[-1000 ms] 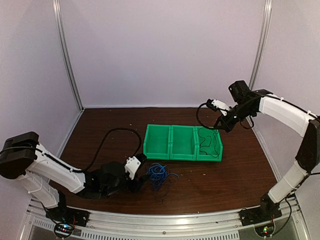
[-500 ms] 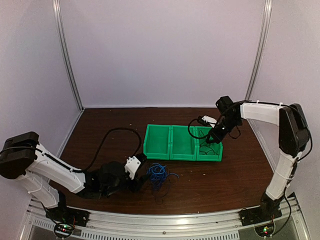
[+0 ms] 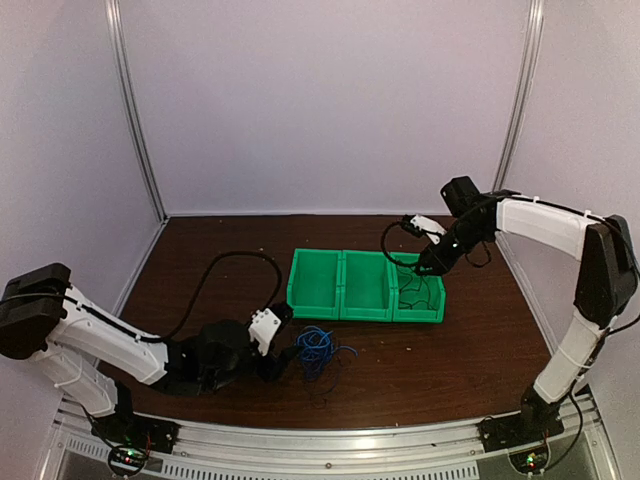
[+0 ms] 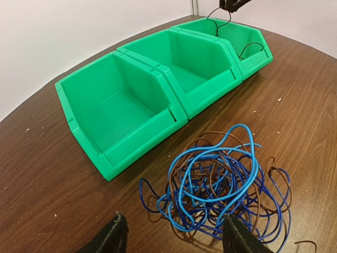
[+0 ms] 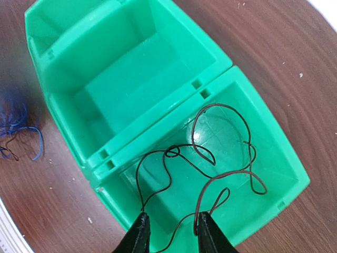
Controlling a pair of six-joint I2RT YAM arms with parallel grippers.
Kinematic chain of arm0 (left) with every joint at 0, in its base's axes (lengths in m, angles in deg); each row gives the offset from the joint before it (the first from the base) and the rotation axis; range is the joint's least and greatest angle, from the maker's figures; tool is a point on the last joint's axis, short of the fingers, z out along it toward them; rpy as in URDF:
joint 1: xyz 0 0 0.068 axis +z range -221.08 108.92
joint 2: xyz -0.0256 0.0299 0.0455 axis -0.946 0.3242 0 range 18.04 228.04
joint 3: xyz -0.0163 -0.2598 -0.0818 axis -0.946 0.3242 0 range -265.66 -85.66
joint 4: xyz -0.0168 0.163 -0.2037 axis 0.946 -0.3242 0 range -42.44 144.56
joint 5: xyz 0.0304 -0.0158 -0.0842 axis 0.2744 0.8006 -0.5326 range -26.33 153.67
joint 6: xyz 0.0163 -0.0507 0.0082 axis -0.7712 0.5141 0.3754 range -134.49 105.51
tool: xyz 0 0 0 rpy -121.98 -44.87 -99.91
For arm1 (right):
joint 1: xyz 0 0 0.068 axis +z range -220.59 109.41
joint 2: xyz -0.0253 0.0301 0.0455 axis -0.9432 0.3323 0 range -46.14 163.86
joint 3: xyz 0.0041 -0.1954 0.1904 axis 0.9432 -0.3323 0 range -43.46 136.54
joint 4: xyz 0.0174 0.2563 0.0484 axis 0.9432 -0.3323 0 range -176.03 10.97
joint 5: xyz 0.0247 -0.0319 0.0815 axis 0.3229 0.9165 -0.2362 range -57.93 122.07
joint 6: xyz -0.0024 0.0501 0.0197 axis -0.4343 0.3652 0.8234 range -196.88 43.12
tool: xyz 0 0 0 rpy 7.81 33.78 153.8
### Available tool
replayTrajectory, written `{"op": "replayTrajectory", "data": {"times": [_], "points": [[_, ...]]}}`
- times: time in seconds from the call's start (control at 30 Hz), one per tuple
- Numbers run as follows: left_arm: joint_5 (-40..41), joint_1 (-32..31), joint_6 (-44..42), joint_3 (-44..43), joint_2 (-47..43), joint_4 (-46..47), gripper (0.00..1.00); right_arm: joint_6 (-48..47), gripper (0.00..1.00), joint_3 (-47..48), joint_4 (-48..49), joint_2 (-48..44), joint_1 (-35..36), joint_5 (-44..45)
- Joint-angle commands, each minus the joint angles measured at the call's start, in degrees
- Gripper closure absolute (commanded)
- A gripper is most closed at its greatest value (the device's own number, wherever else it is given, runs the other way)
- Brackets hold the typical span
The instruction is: Untangle the cables
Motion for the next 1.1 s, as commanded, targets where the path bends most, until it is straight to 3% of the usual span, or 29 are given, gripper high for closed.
{"op": "replayTrajectory", "data": {"times": [0.0, 0.2, 0.33, 0.5, 0.7, 1.07], "points": [[0.5, 0.6, 0.3, -3.6, -0.8, -2.8, 0.35, -2.0, 0.61, 2.1, -5.4, -6.1, 1.7, 1.3], [-10.6, 4.3, 3.0, -5.9, -1.8, -5.1, 0.27, -7.4, 0.54, -3.9, -1.6, -11.6, 7.5, -2.1], [-20.0, 9.6, 6.0, -5.3, -2.6, -3.8, 0.27, -9.8, 0.61, -6.6, 2.9, -11.7, 12.9, -6.0], [-28.3, 12.2, 6.1, -5.6, -1.6, -3.3, 0.28, -8.5, 0.67, -3.0, 1.7, -2.8, 18.8, -11.4], [-31.8, 13.4, 7.6, -5.4, 1.4, -1.9, 0.31, -1.9, 0.64, -3.0, 8.2, 4.5, 24.2, -12.6], [-32.5, 13.8, 9.3, -5.6, 6.8, 0.7, 0.37, 2.5, 0.55, 2.7, 7.4, 12.2, 26.4, -17.1]]}}
